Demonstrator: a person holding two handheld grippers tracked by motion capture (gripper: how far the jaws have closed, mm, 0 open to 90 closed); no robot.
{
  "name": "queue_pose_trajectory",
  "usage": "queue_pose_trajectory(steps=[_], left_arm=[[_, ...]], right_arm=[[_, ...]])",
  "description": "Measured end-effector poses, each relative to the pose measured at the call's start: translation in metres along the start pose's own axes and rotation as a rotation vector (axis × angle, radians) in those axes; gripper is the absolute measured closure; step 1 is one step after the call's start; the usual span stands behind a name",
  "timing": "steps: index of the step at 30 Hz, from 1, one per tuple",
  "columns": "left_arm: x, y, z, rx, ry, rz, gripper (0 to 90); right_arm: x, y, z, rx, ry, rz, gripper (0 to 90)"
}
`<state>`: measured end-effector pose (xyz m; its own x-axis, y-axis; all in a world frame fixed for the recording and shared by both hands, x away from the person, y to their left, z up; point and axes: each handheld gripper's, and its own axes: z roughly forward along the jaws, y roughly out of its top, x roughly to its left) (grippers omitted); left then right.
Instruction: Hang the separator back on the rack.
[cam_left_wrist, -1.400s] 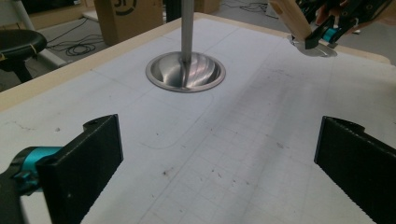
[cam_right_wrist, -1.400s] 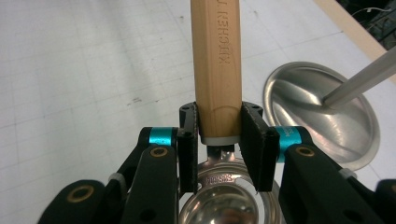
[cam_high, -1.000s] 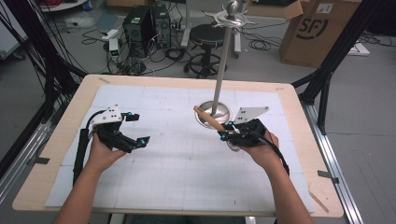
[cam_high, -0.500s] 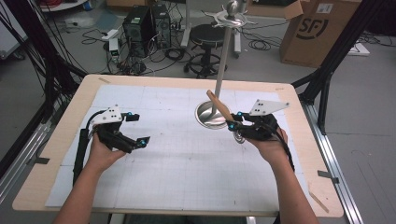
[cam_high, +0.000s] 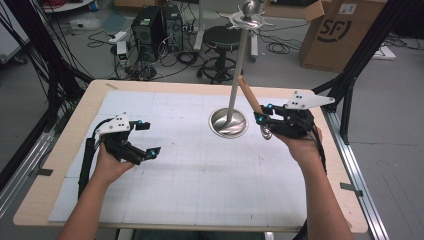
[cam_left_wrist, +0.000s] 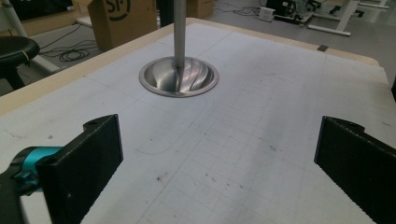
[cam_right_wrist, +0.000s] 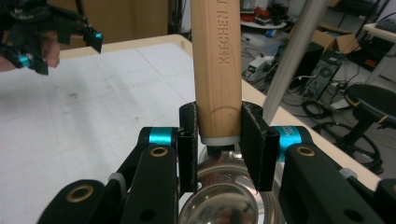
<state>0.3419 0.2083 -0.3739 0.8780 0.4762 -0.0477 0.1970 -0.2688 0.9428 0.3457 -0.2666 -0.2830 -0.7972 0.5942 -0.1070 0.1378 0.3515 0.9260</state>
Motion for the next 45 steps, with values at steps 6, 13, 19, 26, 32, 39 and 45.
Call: queue_pose_trajectory(steps=[6, 13, 19, 26, 32, 39, 45], left_arm=[[0.000, 0.000, -0.001, -0.004, 0.001, -0.003, 1.7], [-0.001, 0.000, 0.000, 0.000, -0.003, 0.001, 1.7], [0.000, 0.000, 0.000, -0.002, -0.001, 0.006, 1.7], [-0.001, 0.000, 0.000, 0.000, -0.003, 0.004, 1.7], [-0.001, 0.000, 0.001, -0.002, -0.005, -0.004, 1.7], [-0.001, 0.000, 0.000, 0.001, -0.006, -0.001, 1.7], [0.000, 0.000, 0.001, 0.003, -0.006, -0.003, 1.7]], right_arm=[[-0.008, 0.009, -0.014, -0.054, -0.037, 0.015, 69.2], [-0.013, 0.018, -0.024, -0.075, -0.062, 0.025, 69.1], [-0.018, 0.027, -0.028, -0.100, -0.078, 0.026, 69.1], [-0.022, 0.038, -0.031, -0.121, -0.098, 0.039, 69.1], [-0.025, 0.048, -0.031, -0.119, -0.127, 0.029, 69.1], [-0.029, 0.058, -0.028, -0.119, -0.153, 0.032, 69.1], [-0.034, 0.061, -0.032, -0.124, -0.170, 0.044, 69.1]])
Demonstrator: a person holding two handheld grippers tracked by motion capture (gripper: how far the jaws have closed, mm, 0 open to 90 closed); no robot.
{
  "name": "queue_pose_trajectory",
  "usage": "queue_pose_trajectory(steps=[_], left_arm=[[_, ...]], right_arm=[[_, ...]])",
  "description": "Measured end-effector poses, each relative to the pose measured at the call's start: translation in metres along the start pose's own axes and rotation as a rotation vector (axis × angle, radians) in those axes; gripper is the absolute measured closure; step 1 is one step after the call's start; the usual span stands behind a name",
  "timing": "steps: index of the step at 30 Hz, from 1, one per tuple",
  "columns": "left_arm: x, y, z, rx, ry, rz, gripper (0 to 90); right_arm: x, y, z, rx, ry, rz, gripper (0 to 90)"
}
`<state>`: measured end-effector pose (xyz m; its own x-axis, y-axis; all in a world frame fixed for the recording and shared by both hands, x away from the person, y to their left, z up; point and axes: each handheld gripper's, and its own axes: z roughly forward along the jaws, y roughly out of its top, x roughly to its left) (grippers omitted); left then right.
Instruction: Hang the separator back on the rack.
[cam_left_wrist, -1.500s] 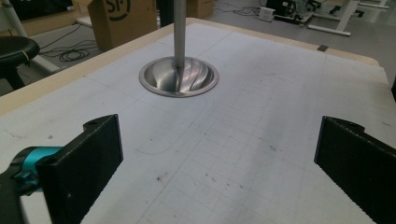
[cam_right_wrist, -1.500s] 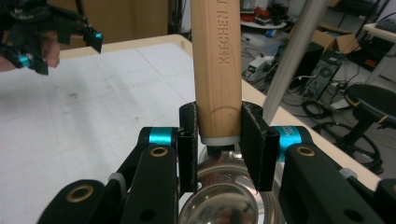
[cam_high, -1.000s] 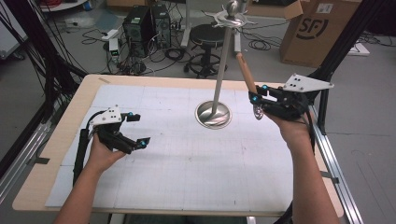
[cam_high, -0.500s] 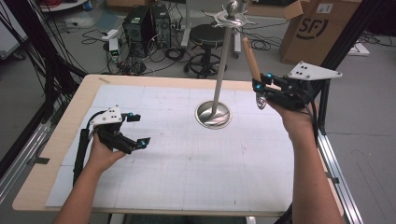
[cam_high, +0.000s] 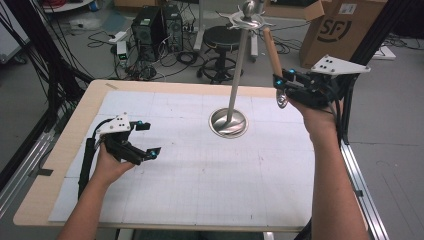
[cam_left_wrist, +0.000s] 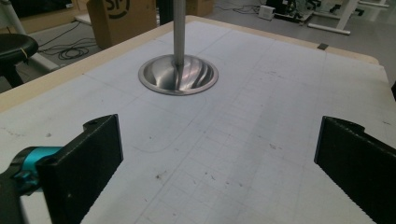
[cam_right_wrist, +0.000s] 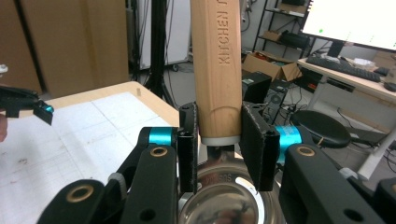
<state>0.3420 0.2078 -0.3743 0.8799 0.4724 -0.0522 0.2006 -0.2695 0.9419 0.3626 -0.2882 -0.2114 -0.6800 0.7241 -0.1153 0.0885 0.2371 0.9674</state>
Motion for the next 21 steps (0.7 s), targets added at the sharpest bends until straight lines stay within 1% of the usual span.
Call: queue_pose_trajectory(steps=[1, 4, 6, 8, 11, 14, 15, 16, 17, 18, 21], left_arm=[[0.000, 0.000, 0.000, -0.002, 0.000, 0.001, 1.7], [0.001, 0.000, 0.000, 0.001, -0.001, -0.001, 1.7], [0.000, 0.000, 0.000, 0.004, 0.003, -0.003, 1.7], [0.000, 0.000, -0.001, 0.000, 0.005, 0.003, 1.7], [0.000, 0.000, -0.001, -0.002, 0.004, -0.002, 1.7], [0.002, 0.000, -0.002, 0.000, 0.008, -0.005, 1.7], [0.002, 0.000, -0.002, -0.001, 0.008, -0.004, 1.7], [0.001, 0.000, -0.002, -0.001, 0.008, -0.005, 1.7], [0.001, 0.000, -0.002, -0.001, 0.008, -0.006, 1.7], [0.001, -0.001, -0.002, 0.000, 0.008, -0.007, 1.7], [0.001, -0.001, -0.002, 0.006, 0.008, -0.006, 1.7]], right_arm=[[-0.002, 0.000, -0.001, -0.003, -0.003, -0.004, 69.1], [-0.008, 0.000, -0.003, -0.001, -0.009, 0.018, 69.1], [-0.014, 0.001, -0.003, 0.004, -0.021, 0.012, 69.1], [-0.018, 0.001, -0.003, 0.003, -0.028, 0.030, 69.1], [-0.026, 0.002, -0.001, 0.009, -0.032, 0.034, 69.1], [-0.035, 0.001, 0.002, 0.024, -0.050, 0.048, 69.1], [-0.037, 0.000, 0.003, 0.016, -0.051, 0.060, 69.1], [-0.040, 0.000, 0.003, 0.007, -0.053, 0.061, 69.1], [-0.041, -0.001, 0.003, 0.002, -0.049, 0.078, 69.1], [-0.043, -0.002, 0.004, -0.004, -0.048, 0.080, 69.1], [-0.047, -0.003, 0.007, 0.004, -0.048, 0.087, 69.1]])
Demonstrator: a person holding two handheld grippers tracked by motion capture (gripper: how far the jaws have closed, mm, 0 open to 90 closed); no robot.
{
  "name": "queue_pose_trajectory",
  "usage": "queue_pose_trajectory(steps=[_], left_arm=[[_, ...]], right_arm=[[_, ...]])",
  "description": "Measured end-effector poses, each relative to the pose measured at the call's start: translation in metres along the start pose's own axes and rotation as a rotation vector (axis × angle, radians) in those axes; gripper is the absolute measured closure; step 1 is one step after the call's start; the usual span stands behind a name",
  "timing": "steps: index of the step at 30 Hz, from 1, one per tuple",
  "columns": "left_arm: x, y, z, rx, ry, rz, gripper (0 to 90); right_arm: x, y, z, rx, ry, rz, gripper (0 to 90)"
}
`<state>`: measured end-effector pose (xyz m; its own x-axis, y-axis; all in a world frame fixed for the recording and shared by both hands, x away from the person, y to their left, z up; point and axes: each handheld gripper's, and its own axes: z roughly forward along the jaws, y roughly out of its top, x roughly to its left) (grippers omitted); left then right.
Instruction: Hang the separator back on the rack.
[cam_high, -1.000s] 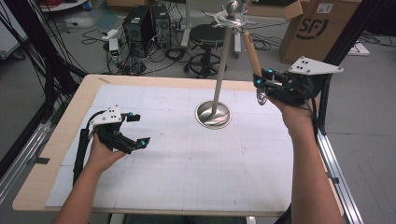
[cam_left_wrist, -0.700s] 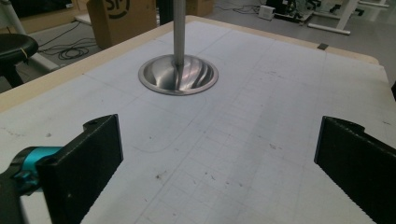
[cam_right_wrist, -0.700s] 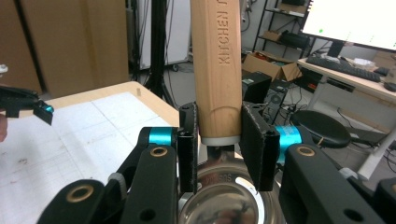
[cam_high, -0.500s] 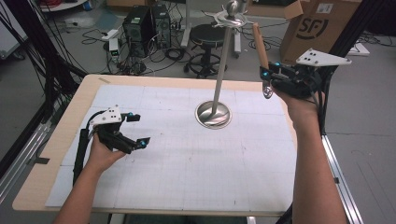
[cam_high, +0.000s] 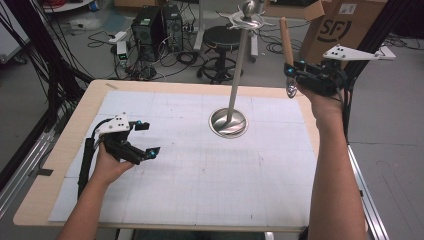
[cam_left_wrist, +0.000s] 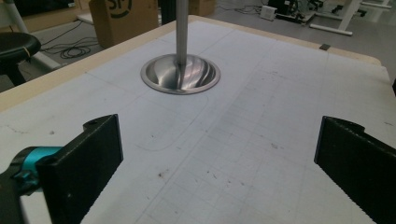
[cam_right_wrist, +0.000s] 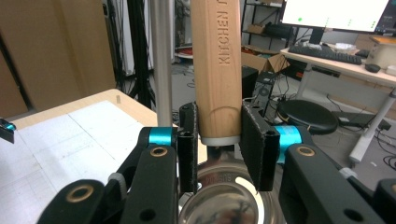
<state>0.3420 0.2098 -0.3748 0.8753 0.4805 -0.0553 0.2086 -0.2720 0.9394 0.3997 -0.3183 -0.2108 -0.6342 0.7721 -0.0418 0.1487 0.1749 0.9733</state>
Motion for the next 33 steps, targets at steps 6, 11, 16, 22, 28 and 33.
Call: queue_pose_trajectory(steps=[6, 11, 16, 22, 28, 33], left_arm=[[0.000, -0.001, 0.001, 0.010, 0.004, 0.002, 1.7], [0.001, -0.001, 0.000, 0.008, 0.008, 0.001, 1.7], [0.000, -0.003, -0.001, 0.010, 0.013, 0.000, 1.7], [0.002, -0.004, -0.004, -0.002, 0.018, -0.009, 1.7], [0.001, -0.003, -0.004, -0.004, 0.015, -0.001, 1.7], [0.001, -0.003, -0.004, 0.000, 0.014, 0.001, 1.7]], right_arm=[[-0.003, -0.001, 0.007, -0.022, 0.026, 0.022, 69.1], [-0.003, -0.001, 0.015, -0.023, 0.045, 0.031, 69.1], [0.001, -0.004, 0.024, 0.009, 0.059, 0.025, 69.1], [0.012, -0.002, 0.029, 0.012, 0.089, -0.001, 69.1], [0.019, -0.004, 0.033, 0.022, 0.101, -0.009, 69.1], [0.022, -0.008, 0.039, 0.043, 0.100, -0.007, 69.1]])
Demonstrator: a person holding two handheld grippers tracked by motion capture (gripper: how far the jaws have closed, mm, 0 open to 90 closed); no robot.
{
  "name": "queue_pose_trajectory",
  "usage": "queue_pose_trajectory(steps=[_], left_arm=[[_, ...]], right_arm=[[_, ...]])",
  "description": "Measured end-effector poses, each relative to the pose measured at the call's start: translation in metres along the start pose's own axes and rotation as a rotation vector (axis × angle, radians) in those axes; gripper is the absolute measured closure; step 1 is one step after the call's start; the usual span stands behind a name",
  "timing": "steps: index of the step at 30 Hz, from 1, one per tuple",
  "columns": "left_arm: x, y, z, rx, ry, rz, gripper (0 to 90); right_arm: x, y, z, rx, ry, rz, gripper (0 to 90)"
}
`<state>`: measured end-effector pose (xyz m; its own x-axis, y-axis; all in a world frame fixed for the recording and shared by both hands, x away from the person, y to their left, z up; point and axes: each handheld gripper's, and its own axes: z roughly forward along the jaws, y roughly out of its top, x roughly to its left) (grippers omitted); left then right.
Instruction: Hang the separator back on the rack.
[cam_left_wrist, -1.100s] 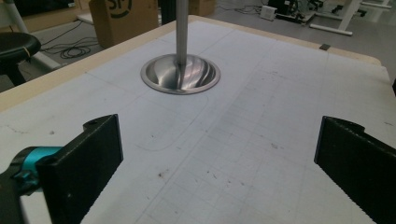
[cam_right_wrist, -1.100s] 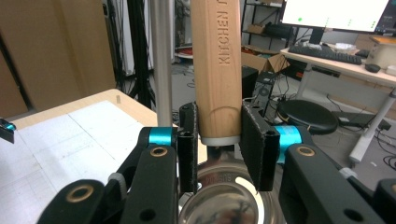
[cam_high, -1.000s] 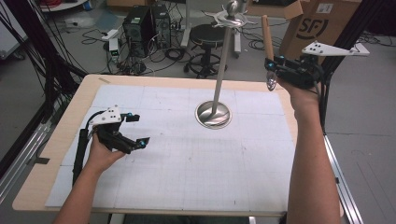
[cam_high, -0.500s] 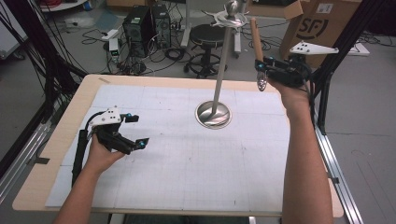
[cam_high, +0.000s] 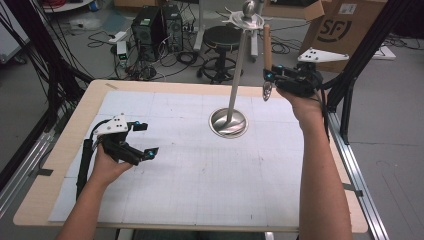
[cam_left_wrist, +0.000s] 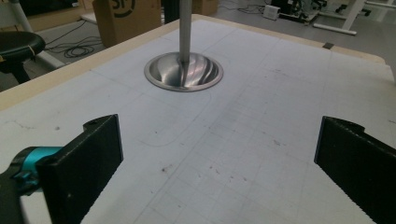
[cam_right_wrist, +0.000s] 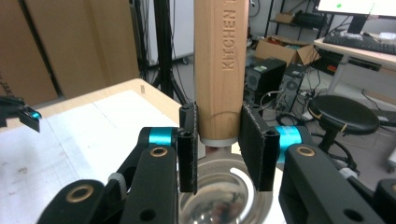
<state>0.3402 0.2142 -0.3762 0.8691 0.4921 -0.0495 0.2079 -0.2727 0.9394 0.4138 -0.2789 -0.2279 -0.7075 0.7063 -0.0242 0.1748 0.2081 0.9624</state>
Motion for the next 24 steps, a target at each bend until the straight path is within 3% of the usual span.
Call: queue_pose_trajectory(steps=[18, 24], left_arm=[[0.001, -0.001, -0.002, -0.001, 0.001, -0.002, 1.7], [0.000, -0.001, -0.001, 0.001, 0.002, 0.000, 1.7]], right_arm=[[0.005, 0.001, 0.011, 0.013, 0.010, 0.012, 68.1], [0.006, 0.001, 0.008, 0.014, 0.009, 0.019, 61.3]])
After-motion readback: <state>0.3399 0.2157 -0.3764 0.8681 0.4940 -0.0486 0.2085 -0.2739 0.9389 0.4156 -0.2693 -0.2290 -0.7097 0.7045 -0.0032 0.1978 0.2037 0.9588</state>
